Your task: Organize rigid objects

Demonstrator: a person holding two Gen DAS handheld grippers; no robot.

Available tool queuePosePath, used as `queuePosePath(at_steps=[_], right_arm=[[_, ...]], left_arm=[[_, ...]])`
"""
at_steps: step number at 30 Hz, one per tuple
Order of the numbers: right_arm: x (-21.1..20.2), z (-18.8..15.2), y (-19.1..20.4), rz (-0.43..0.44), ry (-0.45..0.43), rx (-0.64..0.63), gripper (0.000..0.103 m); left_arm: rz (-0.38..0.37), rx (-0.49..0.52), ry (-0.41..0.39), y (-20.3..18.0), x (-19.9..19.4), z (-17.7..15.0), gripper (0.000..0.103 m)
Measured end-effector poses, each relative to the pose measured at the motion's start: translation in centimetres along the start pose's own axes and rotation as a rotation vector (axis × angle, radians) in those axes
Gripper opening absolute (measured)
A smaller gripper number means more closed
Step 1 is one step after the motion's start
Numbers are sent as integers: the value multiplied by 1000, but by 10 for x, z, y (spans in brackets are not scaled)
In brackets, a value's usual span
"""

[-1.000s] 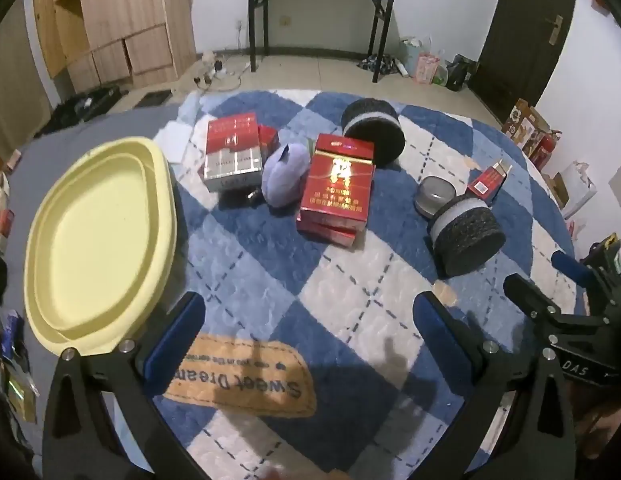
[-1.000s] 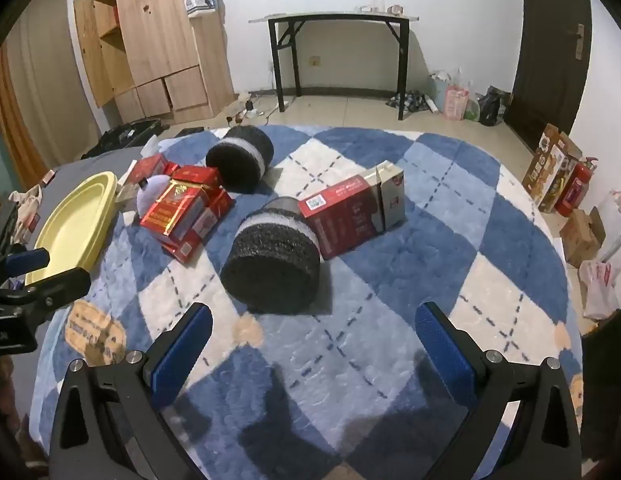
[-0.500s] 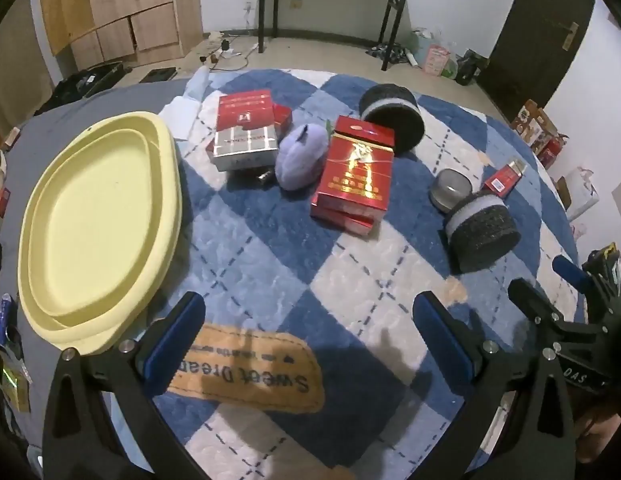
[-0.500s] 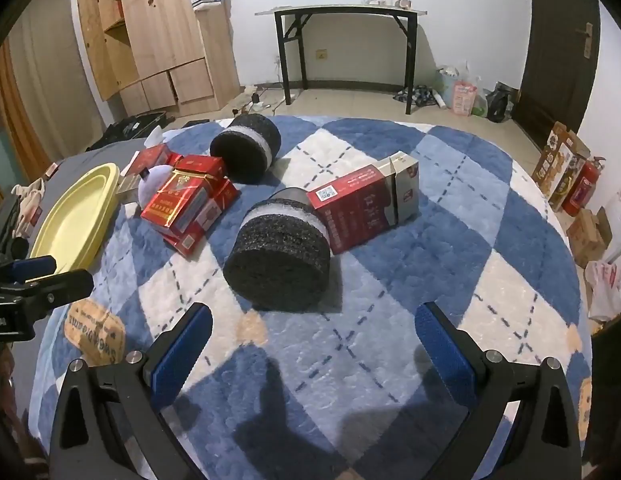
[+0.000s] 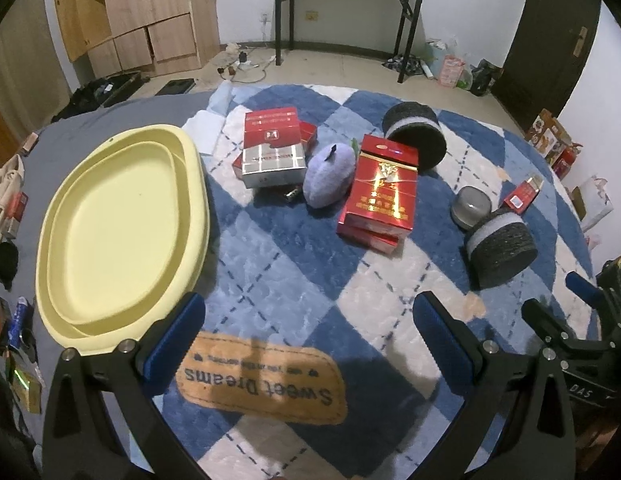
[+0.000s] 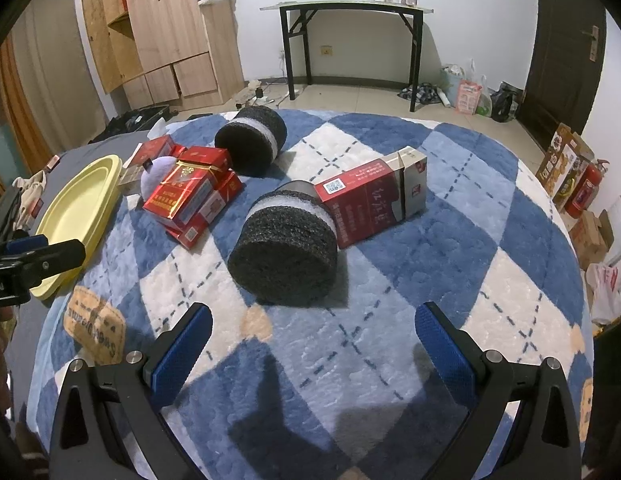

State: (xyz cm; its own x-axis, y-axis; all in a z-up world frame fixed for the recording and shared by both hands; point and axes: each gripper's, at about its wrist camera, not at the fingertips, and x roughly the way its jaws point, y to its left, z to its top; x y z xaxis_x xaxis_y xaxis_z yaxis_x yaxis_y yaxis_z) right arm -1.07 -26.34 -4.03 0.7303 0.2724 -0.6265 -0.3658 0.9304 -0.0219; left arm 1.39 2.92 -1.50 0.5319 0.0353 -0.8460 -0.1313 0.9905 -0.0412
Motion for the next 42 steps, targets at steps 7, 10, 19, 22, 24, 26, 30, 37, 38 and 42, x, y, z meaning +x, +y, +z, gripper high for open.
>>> queuePosePath(at_steps=[7, 10, 19, 22, 24, 26, 30, 37, 38, 42], right_arm=[[1, 1, -2, -20, 0, 1, 103], [2, 1, -2, -22, 7, 1, 103], [1, 0, -1, -24, 7, -7, 103], [2, 1, -1, -23, 13, -9, 103], [3, 1, -1, -21, 18, -5, 103], [4, 1, -1, -20, 21, -5, 103], [4, 1, 2, -12, 22, -8, 103], [12, 1, 12, 24, 31, 8, 103], [14, 2, 13, 18, 31, 13, 103], [22, 6, 13, -20, 1, 43, 103]], left_arm=[[-33, -7, 11, -1, -2, 0, 103], [-43, -37, 30, 3, -4, -1, 103], [-47, -54, 36, 5, -5, -2, 103], [-39, -47, 36, 5, -4, -3, 103], [-40, -51, 38, 7, -3, -3, 103], [-40, -57, 42, 9, -2, -2, 103], [-35, -54, 50, 17, 1, 6, 103], [-32, -86, 63, 46, 21, 72, 103], [-32, -106, 61, 50, 29, 84, 103], [-51, -96, 99, 50, 65, 121, 92]])
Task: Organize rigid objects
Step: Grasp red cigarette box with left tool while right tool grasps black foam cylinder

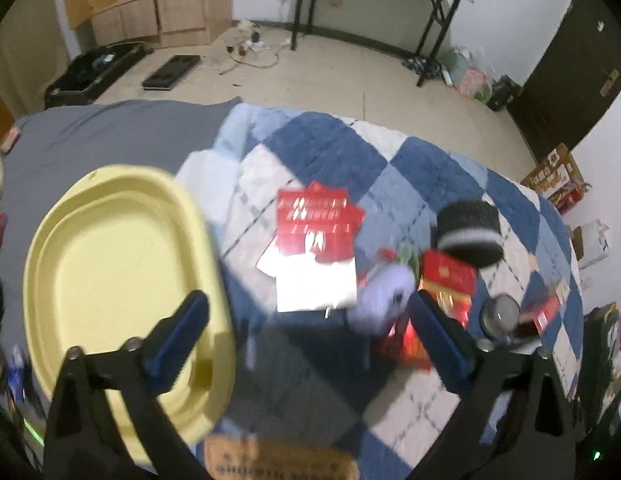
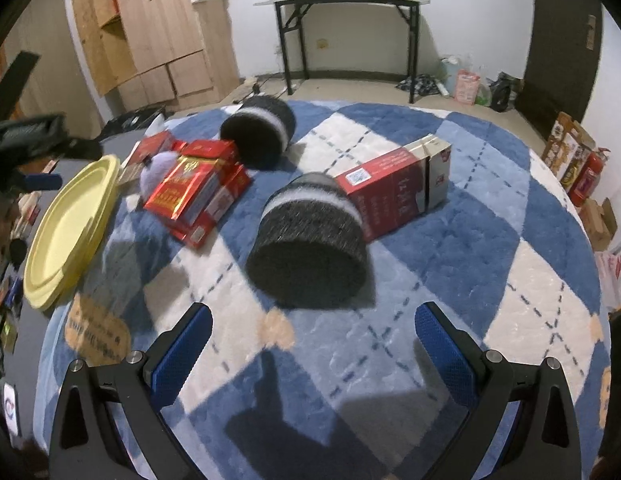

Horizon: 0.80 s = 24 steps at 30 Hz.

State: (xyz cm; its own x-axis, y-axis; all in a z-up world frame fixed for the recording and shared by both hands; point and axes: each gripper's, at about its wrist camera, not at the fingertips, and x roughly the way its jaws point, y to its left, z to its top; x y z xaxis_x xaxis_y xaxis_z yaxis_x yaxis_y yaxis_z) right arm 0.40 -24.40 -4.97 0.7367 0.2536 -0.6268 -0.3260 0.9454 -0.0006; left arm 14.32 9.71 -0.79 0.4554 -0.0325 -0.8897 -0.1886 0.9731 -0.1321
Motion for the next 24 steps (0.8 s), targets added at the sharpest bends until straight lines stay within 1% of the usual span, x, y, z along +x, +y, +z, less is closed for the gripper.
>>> queuePosePath(at_steps=[1, 3, 6, 8, 11, 12, 14, 15, 16, 17, 18, 21, 24], right_arm=[[3, 1, 0, -9, -4, 6, 103], [11, 1, 1, -7, 1, 9, 103], [24, 2, 6, -4, 19, 0, 103], [32, 4, 9, -28, 11, -12, 103], [44, 7, 10, -34, 8, -22, 103], [47, 8, 10, -35, 8, -19, 102], [53, 11, 8, -48, 10, -13, 101], [56, 12, 6, -47, 13, -14, 91], [60, 12, 4, -29, 23, -14, 85], [62, 14, 3, -8, 29, -13, 73], [64, 14, 3, 20, 35, -13, 68], [60, 16, 1, 26, 18, -13, 67], [49, 18, -4, 43, -4, -2, 67]], left_arm=[[10, 9, 8, -1, 8, 6, 84], [25, 9, 44, 1, 27, 18, 77], [34, 10, 71, 4, 52, 28, 77], [34, 12, 72, 4, 61, 30, 77], [21, 5, 92, 5, 75, 31, 77], [12, -1, 88, 6, 76, 30, 77], [-11, -21, 71, 9, 75, 30, 73], [-17, -31, 63, 10, 73, 30, 64], [-23, -38, 57, 11, 71, 29, 63], [-20, -38, 52, 10, 68, 29, 63], [-19, -33, 48, 10, 66, 28, 63], [-24, -20, 42, 9, 55, 26, 62], [-35, -32, 17, 13, 30, 23, 62]])
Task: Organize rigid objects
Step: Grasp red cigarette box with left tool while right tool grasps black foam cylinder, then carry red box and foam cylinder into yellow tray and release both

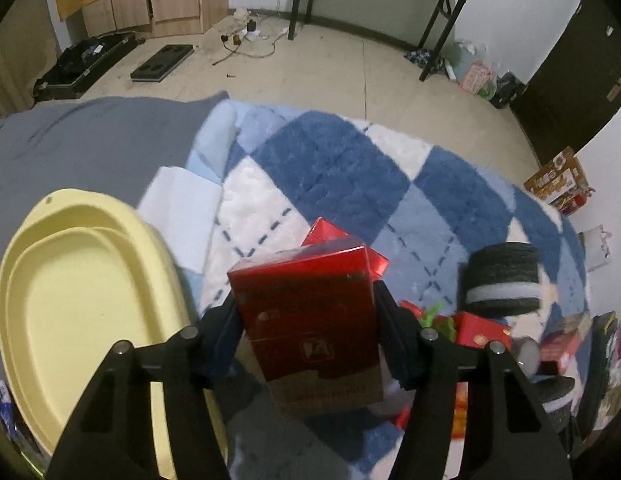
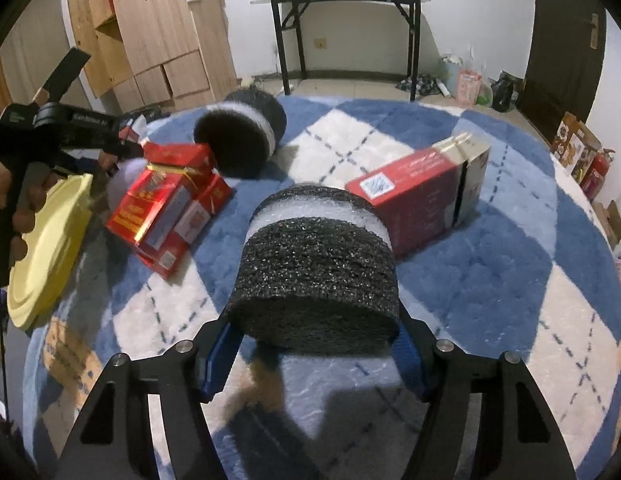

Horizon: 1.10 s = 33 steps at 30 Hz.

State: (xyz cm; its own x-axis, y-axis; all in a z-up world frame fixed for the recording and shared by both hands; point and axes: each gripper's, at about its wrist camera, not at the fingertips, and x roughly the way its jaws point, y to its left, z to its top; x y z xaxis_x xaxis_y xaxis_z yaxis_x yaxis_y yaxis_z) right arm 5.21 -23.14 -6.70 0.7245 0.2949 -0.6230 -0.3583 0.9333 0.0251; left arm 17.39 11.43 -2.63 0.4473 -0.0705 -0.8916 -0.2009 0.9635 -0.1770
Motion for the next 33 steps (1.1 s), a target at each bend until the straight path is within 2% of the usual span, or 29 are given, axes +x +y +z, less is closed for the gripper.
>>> queuePosePath(at_steps=[6, 11, 17, 23, 25, 27, 30, 33], right_arm=[[-21, -2, -1, 46, -19, 9, 67], [-44, -7, 7, 40, -51, -37, 67], [-65, -13, 16, 54, -77, -66, 67], [-73, -19, 27, 73, -76, -101, 67], [-76, -14, 41, 77, -92, -176, 67], [-78, -5, 61, 100, -97, -266, 67], [-78, 13, 113, 198, -88, -374, 67], [-64, 25, 161, 284, -49, -407, 67]], left_arm=[[-21, 12, -55, 6, -59, -16, 62], [-59, 17, -81, 16, -104, -38, 62], [-64, 26, -109, 38, -139, -62, 62], [-35, 9, -105, 70, -142, -70, 62], [-21, -7, -100, 88, -138, -71, 62], [2, -34, -95, 106, -132, -72, 62], [51, -69, -66, 138, -116, -77, 62], [108, -87, -21, 166, -94, -79, 62]])
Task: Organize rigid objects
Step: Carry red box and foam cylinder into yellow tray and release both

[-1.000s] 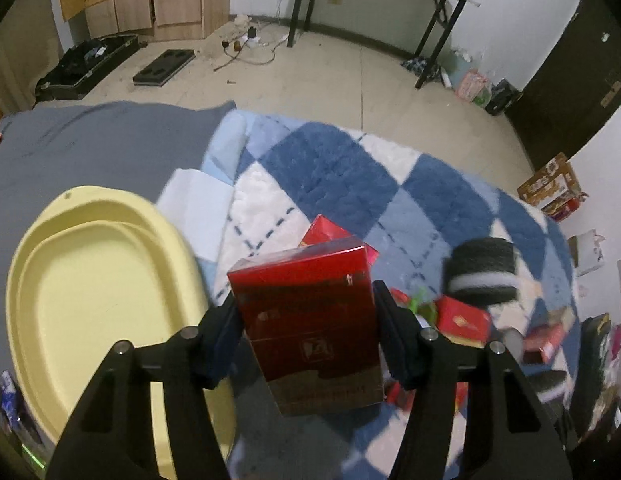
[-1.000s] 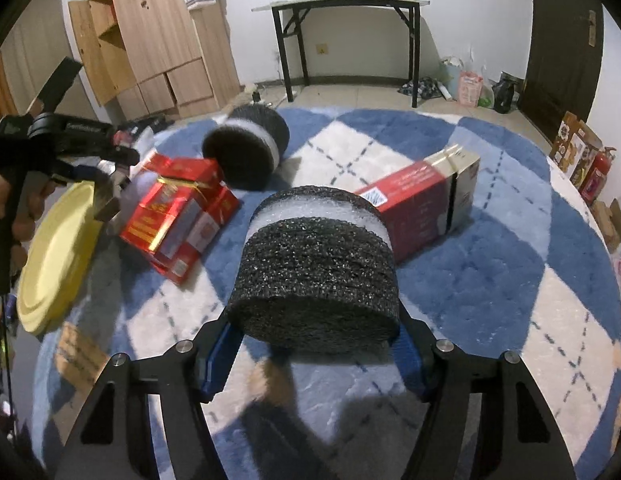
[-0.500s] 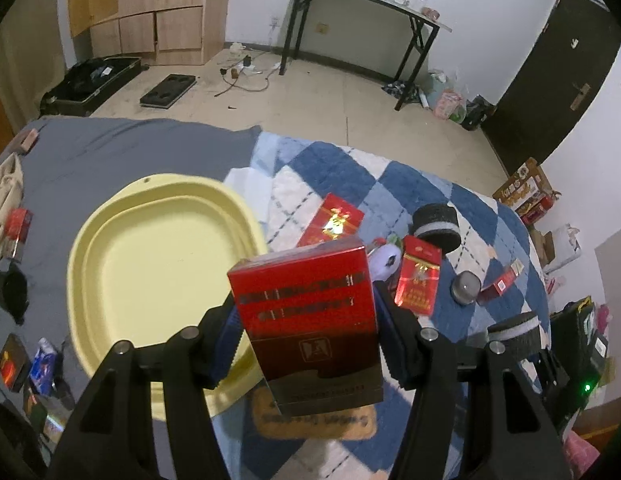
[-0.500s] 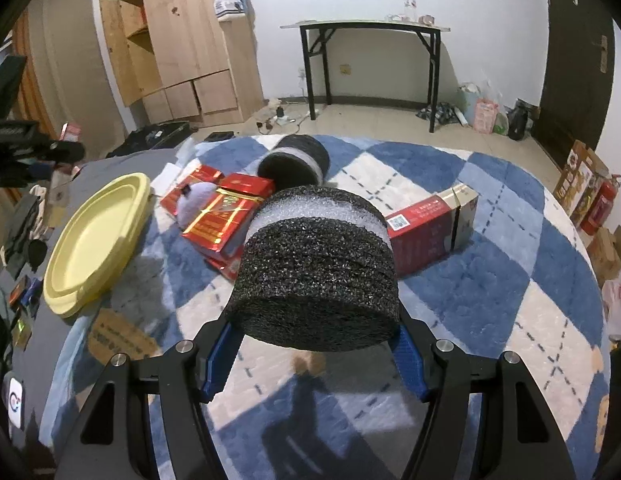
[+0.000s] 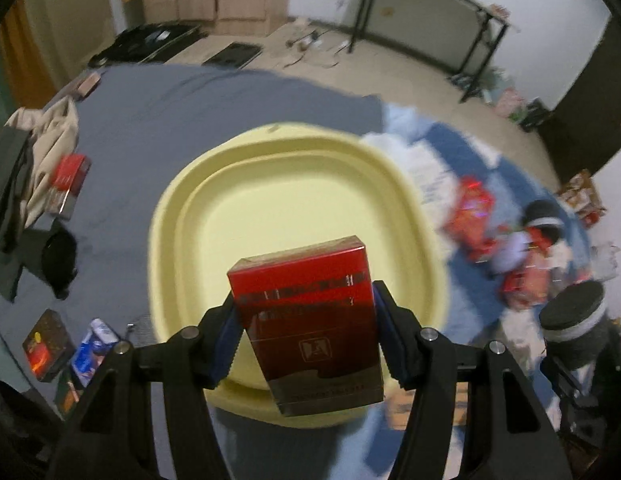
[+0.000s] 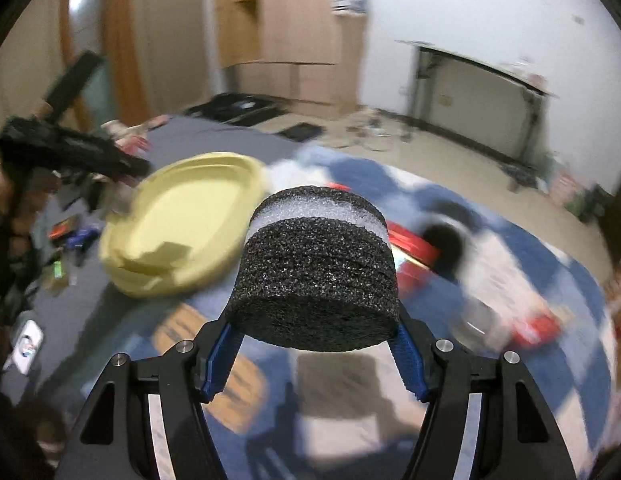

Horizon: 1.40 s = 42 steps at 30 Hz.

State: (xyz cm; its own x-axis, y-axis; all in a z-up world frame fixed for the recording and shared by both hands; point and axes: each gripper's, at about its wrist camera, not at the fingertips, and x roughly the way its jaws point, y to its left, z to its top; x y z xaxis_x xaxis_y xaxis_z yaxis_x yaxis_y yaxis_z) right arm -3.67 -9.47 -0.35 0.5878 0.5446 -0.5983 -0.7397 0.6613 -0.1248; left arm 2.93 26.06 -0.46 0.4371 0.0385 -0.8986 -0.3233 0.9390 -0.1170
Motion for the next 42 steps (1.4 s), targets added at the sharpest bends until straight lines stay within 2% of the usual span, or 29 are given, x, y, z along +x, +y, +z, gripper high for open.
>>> queuePosePath(at_steps=[2, 7, 10, 14, 20, 21, 22, 24, 27, 28, 30, 32, 36, 40, 42], right_arm=[[30, 19, 32, 49, 20, -48, 67], [92, 37, 86, 80, 79, -184, 67], [123, 42, 95, 72, 122, -227, 67], [158, 53, 113, 75, 151, -298, 67], [193, 51, 121, 81, 219, -292, 67], [197, 52, 120, 84, 224, -286, 67], [196, 52, 120, 88, 218, -285, 67], [193, 52, 120, 92, 218, -283, 68], [189, 53, 120, 95, 215, -278, 71], [182, 50, 119, 99, 208, -271, 74], [169, 48, 118, 111, 181, -259, 91], [152, 43, 114, 101, 157, -253, 102], [105, 37, 88, 88, 76, -142, 103], [53, 23, 39, 37, 24, 10, 103], [27, 12, 15, -2, 4, 49, 103]], left_arm=[[34, -19, 32, 14, 16, 0, 62], [43, -27, 71, 31, 39, -1, 62], [70, -16, 85, 37, 50, -3, 62], [19, -33, 115, 41, 66, -7, 61], [31, -49, 124, 42, 77, -11, 62], [37, -52, 123, 43, 77, -11, 67], [48, -57, 122, 43, 77, -12, 77], [37, -78, 108, 46, 74, -15, 87], [23, -88, 115, 46, 70, -16, 92], [23, -90, 111, 45, 66, -16, 97], [25, -88, 83, 42, 55, -14, 102], [32, -82, 35, 37, 37, -10, 102], [-7, -55, -46, 11, 0, -3, 103], [-151, 18, -81, -54, -31, -6, 103], [-167, 95, -105, -91, -41, -9, 103]])
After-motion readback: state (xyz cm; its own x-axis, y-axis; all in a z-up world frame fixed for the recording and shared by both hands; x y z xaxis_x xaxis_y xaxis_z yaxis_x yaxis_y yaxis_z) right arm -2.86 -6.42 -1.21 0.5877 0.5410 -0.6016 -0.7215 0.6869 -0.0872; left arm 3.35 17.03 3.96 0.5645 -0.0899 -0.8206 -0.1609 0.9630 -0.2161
